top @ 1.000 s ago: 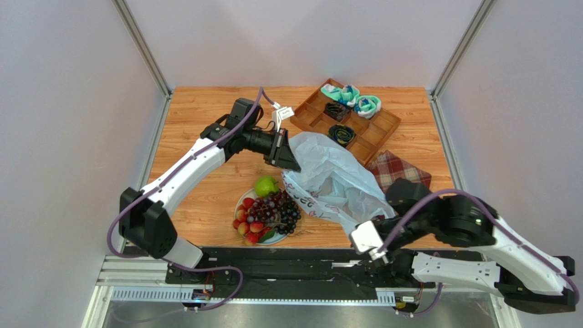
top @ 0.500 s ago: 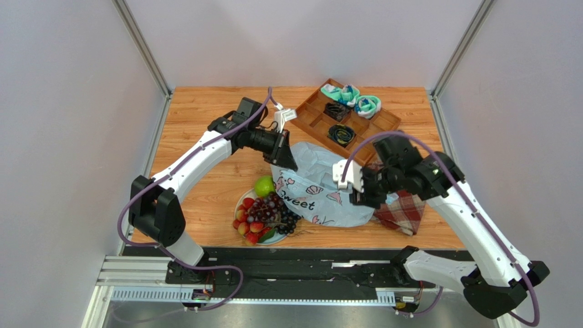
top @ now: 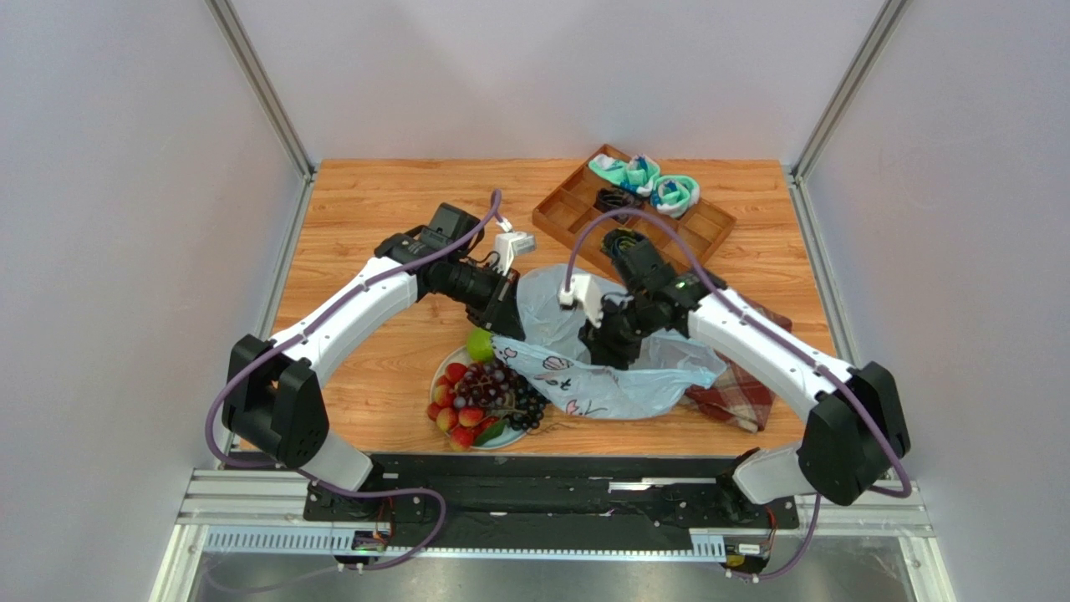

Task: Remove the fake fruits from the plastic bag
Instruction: Adjust the plastic bag at the center of the board.

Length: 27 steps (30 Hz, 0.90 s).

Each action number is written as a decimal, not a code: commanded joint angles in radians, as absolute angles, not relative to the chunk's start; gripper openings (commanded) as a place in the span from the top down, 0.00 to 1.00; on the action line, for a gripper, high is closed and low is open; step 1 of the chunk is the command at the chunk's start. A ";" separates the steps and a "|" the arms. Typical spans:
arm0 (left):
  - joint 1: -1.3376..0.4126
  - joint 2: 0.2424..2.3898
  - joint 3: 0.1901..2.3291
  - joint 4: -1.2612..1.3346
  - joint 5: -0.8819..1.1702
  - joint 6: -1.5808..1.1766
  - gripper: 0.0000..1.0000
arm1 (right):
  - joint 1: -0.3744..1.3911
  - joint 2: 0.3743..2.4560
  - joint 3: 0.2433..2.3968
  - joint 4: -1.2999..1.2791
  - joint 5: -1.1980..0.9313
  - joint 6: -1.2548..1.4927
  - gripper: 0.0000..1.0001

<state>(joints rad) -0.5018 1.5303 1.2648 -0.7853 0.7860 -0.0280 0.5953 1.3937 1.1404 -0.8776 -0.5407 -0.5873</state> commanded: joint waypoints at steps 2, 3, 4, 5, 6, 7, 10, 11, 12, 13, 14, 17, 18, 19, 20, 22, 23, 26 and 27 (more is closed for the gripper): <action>-0.494 1.456 1.232 -0.810 0.765 0.054 1.00 | 0.752 1.289 0.892 -0.793 -0.527 -0.436 0.60; -0.494 1.453 1.224 -0.805 0.767 0.052 1.00 | 0.759 1.216 0.855 -0.816 -0.549 -0.427 0.60; -0.494 1.444 1.217 -0.801 0.776 0.049 1.00 | 0.794 1.182 0.847 -0.857 -0.513 -0.469 0.62; -0.494 1.439 1.198 -0.786 0.784 0.041 1.00 | 0.801 1.149 0.819 -0.861 -0.518 -0.492 0.62; -0.494 1.433 1.187 -0.779 0.790 0.035 1.00 | 0.810 1.134 0.816 -0.900 -0.512 -0.536 0.62; -0.494 1.430 1.178 -0.772 0.807 0.029 1.00 | 0.848 1.121 0.816 -0.919 -0.502 -0.548 0.63; -0.495 1.434 1.155 -0.769 0.809 0.029 1.00 | 0.850 1.138 0.833 -0.969 -0.528 -0.584 0.63; -0.495 1.433 1.151 -0.772 0.795 0.035 1.00 | 0.833 1.138 0.845 -0.971 -0.523 -0.575 0.64; -0.495 1.431 1.152 -0.776 0.773 0.041 1.00 | 0.804 1.137 0.880 -0.957 -0.522 -0.562 0.64; -0.495 1.425 1.154 -0.778 0.767 0.046 1.00 | 0.726 1.135 0.903 -0.950 -0.537 -0.540 0.64; -0.495 1.424 1.161 -0.782 0.764 0.052 1.00 | 0.683 1.138 0.935 -0.950 -0.561 -0.537 0.64; -0.495 1.437 1.180 -0.787 0.773 0.055 1.00 | 0.612 1.169 1.046 -0.913 -0.604 -0.477 0.61; -0.495 1.443 1.186 -0.788 0.776 0.055 1.00 | 0.612 1.183 1.063 -0.876 -0.620 -0.460 0.60; -0.495 1.460 1.190 -0.788 0.778 0.054 1.00 | 0.612 1.205 1.089 -0.856 -0.629 -0.439 0.59; -0.495 1.468 1.203 -0.787 0.779 0.051 1.00 | 0.612 1.230 1.095 -0.815 -0.649 -0.381 0.59; -0.495 1.482 1.216 -0.792 0.781 0.052 1.00 | 0.612 1.322 1.109 -0.776 -0.660 -0.321 0.59; -0.495 1.486 1.227 -0.795 0.784 0.054 1.00 | 0.612 1.347 1.114 -0.734 -0.658 -0.251 0.59; -0.495 1.499 1.238 -0.802 0.793 0.057 1.00 | 0.612 1.457 1.140 -0.697 -0.669 -0.128 0.59; -0.495 1.502 1.239 -0.802 0.804 0.055 1.00 | 0.612 1.483 1.149 -0.689 -0.652 -0.080 0.58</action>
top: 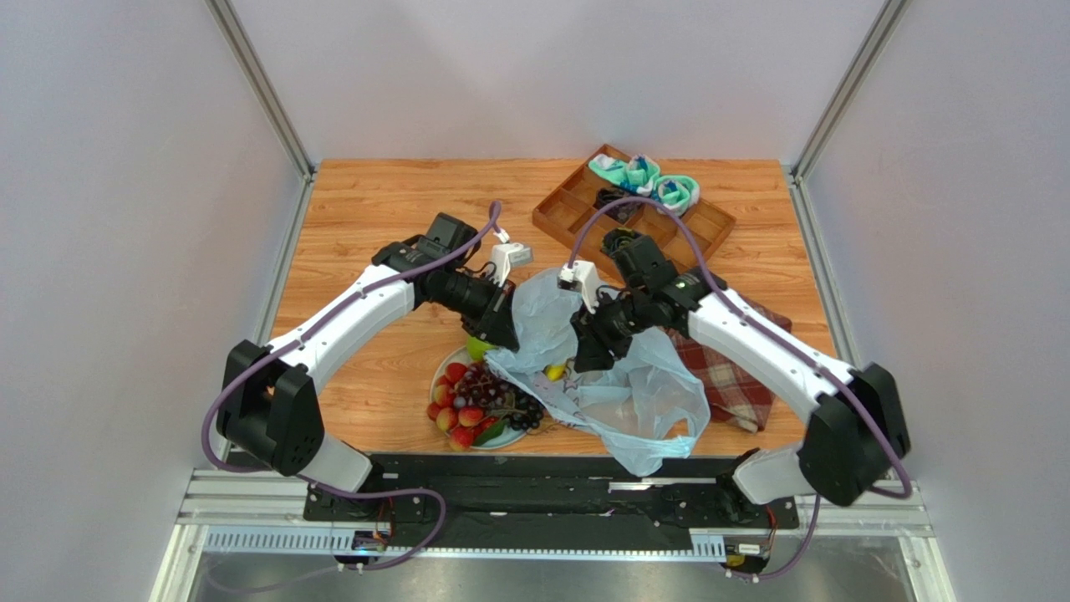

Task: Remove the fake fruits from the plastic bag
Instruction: Adjust the plastic bag at the center of the board, then take out the fake fruit from the plastic bag.

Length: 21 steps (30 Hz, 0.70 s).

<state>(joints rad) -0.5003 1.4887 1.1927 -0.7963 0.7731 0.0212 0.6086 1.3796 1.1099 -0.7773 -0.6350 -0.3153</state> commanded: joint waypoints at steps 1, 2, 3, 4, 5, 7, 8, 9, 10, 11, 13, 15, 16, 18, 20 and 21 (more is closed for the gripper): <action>-0.495 1.502 1.241 -0.804 0.808 0.055 1.00 | 0.609 1.527 1.160 -0.684 -0.637 -0.043 0.55; -0.497 1.503 1.246 -0.805 0.811 0.058 1.00 | 0.607 1.545 1.172 -0.670 -0.635 -0.014 0.51; -0.497 1.503 1.247 -0.807 0.818 0.060 1.00 | 0.607 1.558 1.180 -0.664 -0.626 0.064 0.48; -0.499 1.505 1.250 -0.811 0.816 0.064 1.00 | 0.603 1.581 1.187 -0.660 -0.615 0.098 0.45; -0.499 1.506 1.250 -0.815 0.816 0.069 1.00 | 0.601 1.588 1.192 -0.644 -0.601 0.138 0.41; -0.500 1.506 1.249 -0.816 0.818 0.071 1.00 | 0.595 1.612 1.200 -0.626 -0.614 0.237 0.38; -0.505 1.506 1.244 -0.816 0.818 0.071 1.00 | 0.595 1.620 1.198 -0.597 -0.621 0.265 0.30; -0.508 1.508 1.241 -0.815 0.821 0.071 1.00 | 0.595 1.626 1.198 -0.588 -0.620 0.290 0.28; -0.511 1.506 1.236 -0.816 0.824 0.069 1.00 | 0.595 1.634 1.198 -0.581 -0.611 0.339 0.27; -0.520 1.505 1.229 -0.816 0.827 0.069 1.00 | 0.595 1.647 1.195 -0.565 -0.598 0.359 0.27; -0.529 1.505 1.220 -0.813 0.834 0.064 1.00 | 0.595 1.663 1.192 -0.555 -0.585 0.393 0.28; -0.545 1.506 1.218 -0.812 0.842 0.063 1.00 | 0.594 1.684 1.187 -0.555 -0.545 0.413 0.29; -0.548 1.506 1.223 -0.811 0.844 0.060 1.00 | 0.594 1.692 1.187 -0.554 -0.545 0.414 0.30; -0.554 1.511 1.229 -0.811 0.842 0.060 1.00 | 0.595 1.697 1.186 -0.549 -0.555 0.417 0.38; -0.554 1.516 1.235 -0.811 0.841 0.058 1.00 | 0.594 1.689 1.196 -0.567 -0.551 0.413 0.41; -0.554 1.517 1.235 -0.810 0.838 0.057 1.00 | 0.595 1.677 1.198 -0.577 -0.548 0.413 0.41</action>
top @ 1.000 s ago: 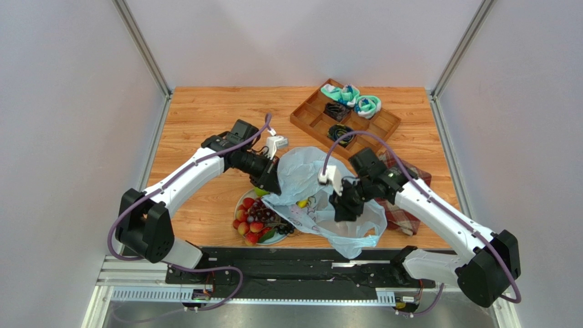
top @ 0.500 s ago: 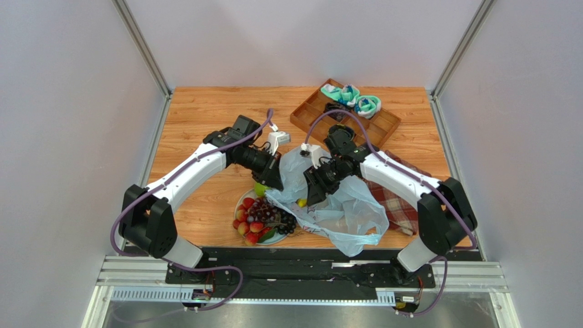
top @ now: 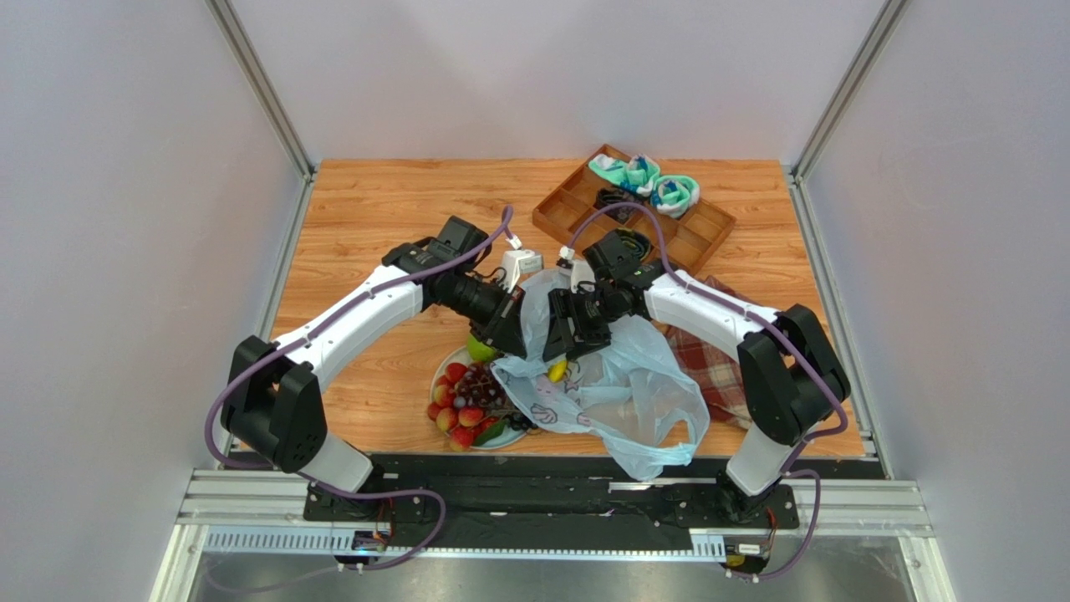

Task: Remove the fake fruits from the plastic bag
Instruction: Take out the fake fruit from the plastic bag.

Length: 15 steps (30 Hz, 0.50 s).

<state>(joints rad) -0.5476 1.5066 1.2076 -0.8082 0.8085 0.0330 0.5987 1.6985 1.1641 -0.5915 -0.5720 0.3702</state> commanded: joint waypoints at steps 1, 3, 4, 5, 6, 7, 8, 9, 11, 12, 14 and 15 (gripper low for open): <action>-0.554 1.519 1.235 -0.808 0.839 0.057 1.00 | 0.595 1.669 1.200 -0.584 -0.540 0.410 0.40; -0.554 1.517 1.233 -0.804 0.839 0.046 1.00 | 0.600 1.655 1.193 -0.606 -0.537 0.402 0.38; -0.554 1.517 1.232 -0.799 0.844 0.041 1.00 | 0.603 1.655 1.189 -0.610 -0.535 0.397 0.37; -0.554 1.517 1.232 -0.796 0.847 0.040 1.00 | 0.606 1.658 1.177 -0.621 -0.529 0.400 0.36; -0.554 1.517 1.232 -0.796 0.848 0.037 1.00 | 0.612 1.661 1.167 -0.618 -0.523 0.406 0.36; -0.554 1.517 1.233 -0.796 0.850 0.037 1.00 | 0.612 1.672 1.160 -0.615 -0.519 0.416 0.36; -0.554 1.516 1.235 -0.796 0.844 0.037 1.00 | 0.614 1.680 1.154 -0.617 -0.517 0.425 0.37; -0.554 1.516 1.235 -0.796 0.839 0.037 1.00 | 0.611 1.683 1.151 -0.618 -0.518 0.442 0.39; -0.554 1.517 1.235 -0.799 0.819 0.035 1.00 | 0.603 1.664 1.161 -0.643 -0.529 0.442 0.41; -0.554 1.522 1.233 -0.801 0.818 0.038 1.00 | 0.595 1.651 1.176 -0.649 -0.535 0.421 0.41; -0.554 1.525 1.223 -0.796 0.811 0.038 1.00 | 0.584 1.586 1.183 -0.653 -0.558 0.390 0.38; -0.554 1.525 1.218 -0.792 0.811 0.037 1.00 | 0.578 1.556 1.174 -0.655 -0.555 0.379 0.36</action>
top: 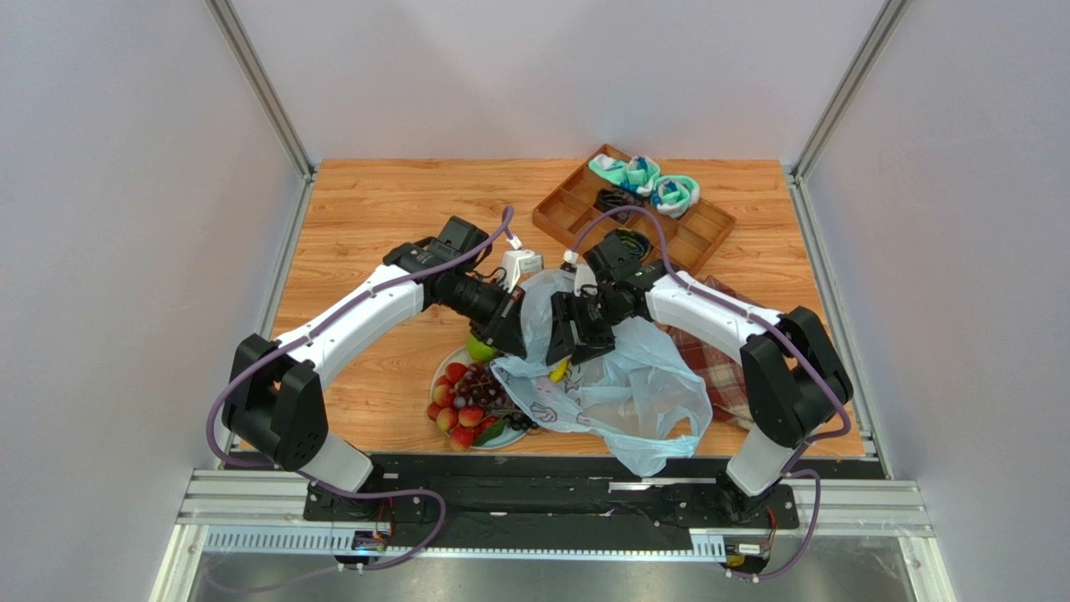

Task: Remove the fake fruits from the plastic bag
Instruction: Take out the fake fruit from the plastic bag.

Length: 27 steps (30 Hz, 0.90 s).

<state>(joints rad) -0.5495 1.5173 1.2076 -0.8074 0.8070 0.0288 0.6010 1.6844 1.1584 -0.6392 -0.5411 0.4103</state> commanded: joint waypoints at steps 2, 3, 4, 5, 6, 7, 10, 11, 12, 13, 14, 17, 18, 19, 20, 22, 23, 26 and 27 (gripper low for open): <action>-0.554 1.526 1.212 -0.788 0.793 0.034 1.00 | 0.572 1.481 1.148 -0.637 -0.574 0.365 0.34; -0.554 1.528 1.213 -0.784 0.784 0.031 1.00 | 0.572 1.464 1.137 -0.635 -0.578 0.364 0.33; -0.554 1.528 1.218 -0.785 0.778 0.029 1.00 | 0.571 1.454 1.114 -0.634 -0.597 0.368 0.34; -0.554 1.526 1.223 -0.784 0.776 0.029 1.00 | 0.572 1.453 1.108 -0.637 -0.603 0.374 0.35; -0.554 1.529 1.227 -0.784 0.776 0.023 1.00 | 0.575 1.460 1.101 -0.638 -0.607 0.379 0.36; -0.554 1.531 1.236 -0.781 0.781 0.021 1.00 | 0.577 1.479 1.100 -0.644 -0.614 0.383 0.41; -0.554 1.543 1.267 -0.787 0.801 0.005 1.00 | 0.581 1.552 1.101 -0.631 -0.620 0.394 0.50; -0.554 1.546 1.276 -0.791 0.817 0.005 1.00 | 0.583 1.560 1.091 -0.620 -0.623 0.417 0.52; -0.554 1.558 1.282 -0.793 0.827 0.005 1.00 | 0.587 1.577 1.092 -0.612 -0.624 0.422 0.54; -0.554 1.563 1.292 -0.789 0.834 -0.023 1.00 | 0.595 1.585 1.095 -0.608 -0.620 0.426 0.56; -0.554 1.574 1.293 -0.785 0.847 -0.031 1.00 | 0.609 1.592 1.104 -0.609 -0.617 0.428 0.55; -0.554 1.577 1.292 -0.762 0.854 -0.049 1.00 | 0.615 1.609 1.114 -0.612 -0.591 0.431 0.50; -0.554 1.577 1.292 -0.761 0.853 -0.049 1.00 | 0.617 1.612 1.115 -0.617 -0.578 0.436 0.48; -0.554 1.574 1.289 -0.761 0.850 -0.048 1.00 | 0.617 1.618 1.115 -0.620 -0.572 0.434 0.44; -0.554 1.569 1.287 -0.761 0.853 -0.048 1.00 | 0.617 1.623 1.115 -0.620 -0.565 0.436 0.43; -0.554 1.565 1.279 -0.761 0.861 -0.044 1.00 | 0.615 1.631 1.114 -0.611 -0.551 0.445 0.39; -0.554 1.562 1.278 -0.762 0.868 -0.044 1.00 | 0.614 1.644 1.114 -0.609 -0.549 0.448 0.39; -0.554 1.562 1.272 -0.762 0.879 -0.040 1.00 | 0.614 1.690 1.124 -0.600 -0.538 0.468 0.37; -0.554 1.562 1.270 -0.762 0.884 -0.038 1.00 | 0.614 1.704 1.129 -0.603 -0.538 0.471 0.37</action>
